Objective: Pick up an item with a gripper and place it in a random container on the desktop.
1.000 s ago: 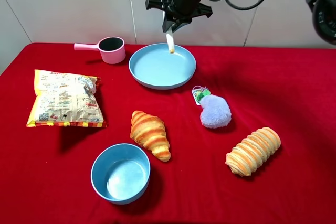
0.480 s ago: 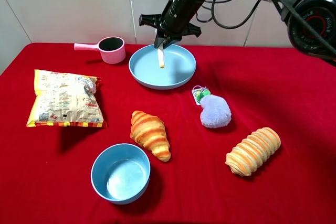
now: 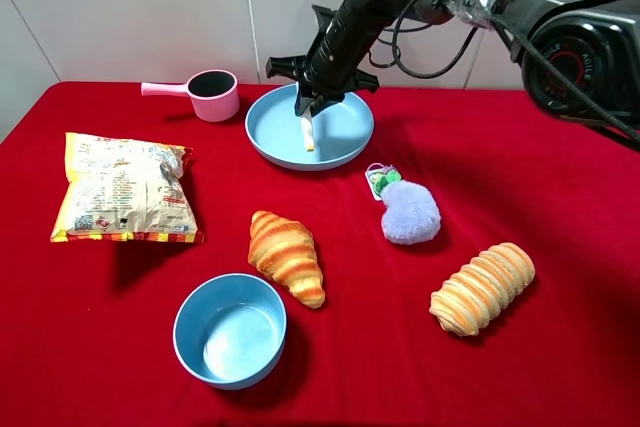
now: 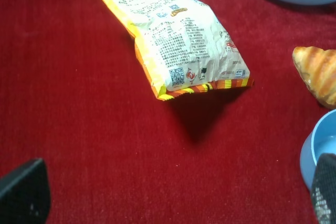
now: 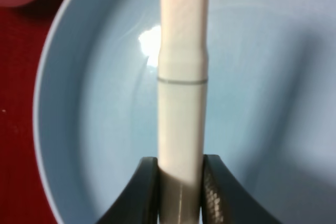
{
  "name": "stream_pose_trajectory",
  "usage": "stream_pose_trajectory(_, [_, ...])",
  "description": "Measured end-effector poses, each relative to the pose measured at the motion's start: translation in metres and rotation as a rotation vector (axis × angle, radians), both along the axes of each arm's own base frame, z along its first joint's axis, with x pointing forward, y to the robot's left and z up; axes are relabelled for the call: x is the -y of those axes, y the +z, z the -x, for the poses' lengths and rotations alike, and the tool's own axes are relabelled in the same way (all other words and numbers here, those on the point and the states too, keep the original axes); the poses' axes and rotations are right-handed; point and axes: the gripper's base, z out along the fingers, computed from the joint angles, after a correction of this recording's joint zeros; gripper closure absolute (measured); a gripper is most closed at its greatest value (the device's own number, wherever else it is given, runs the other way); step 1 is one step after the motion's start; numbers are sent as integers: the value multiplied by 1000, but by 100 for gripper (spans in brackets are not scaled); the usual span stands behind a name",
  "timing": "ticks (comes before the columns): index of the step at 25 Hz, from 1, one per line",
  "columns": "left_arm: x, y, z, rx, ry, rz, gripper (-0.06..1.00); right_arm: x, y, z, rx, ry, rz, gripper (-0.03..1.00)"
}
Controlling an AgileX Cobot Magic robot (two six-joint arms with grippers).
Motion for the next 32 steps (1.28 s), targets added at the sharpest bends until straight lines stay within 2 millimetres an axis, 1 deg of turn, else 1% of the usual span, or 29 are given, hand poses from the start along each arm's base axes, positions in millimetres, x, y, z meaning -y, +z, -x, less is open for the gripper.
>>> stream_pose_trajectory(8, [0, 0, 0, 0, 0, 0, -5, 3, -2, -3, 38, 13, 46, 85])
stream_pose_trajectory(17, [0, 0, 0, 0, 0, 0, -5, 4, -1, -5, 70, 13, 55, 84])
stream_pose_trajectory(18, [0, 0, 0, 0, 0, 0, -5, 4, -1, -5, 71, 14, 57, 82])
stream_pose_trajectory(20, [0, 0, 0, 0, 0, 0, -5, 4, -1, -6, 73, 13, 57, 73])
stream_pose_trajectory(25, [0, 0, 0, 0, 0, 0, -5, 4, -1, -6, 80, 13, 57, 40])
stream_pose_trajectory(26, [0, 0, 0, 0, 0, 0, -5, 4, -1, -6, 83, 14, 60, 35])
stream_pose_trajectory(28, [0, 0, 0, 0, 0, 0, -5, 5, -1, -7, 93, 17, 71, 30])
stream_pose_trajectory(32, [0, 0, 0, 0, 0, 0, -5, 6, -1, -8, 101, 21, 82, 28])
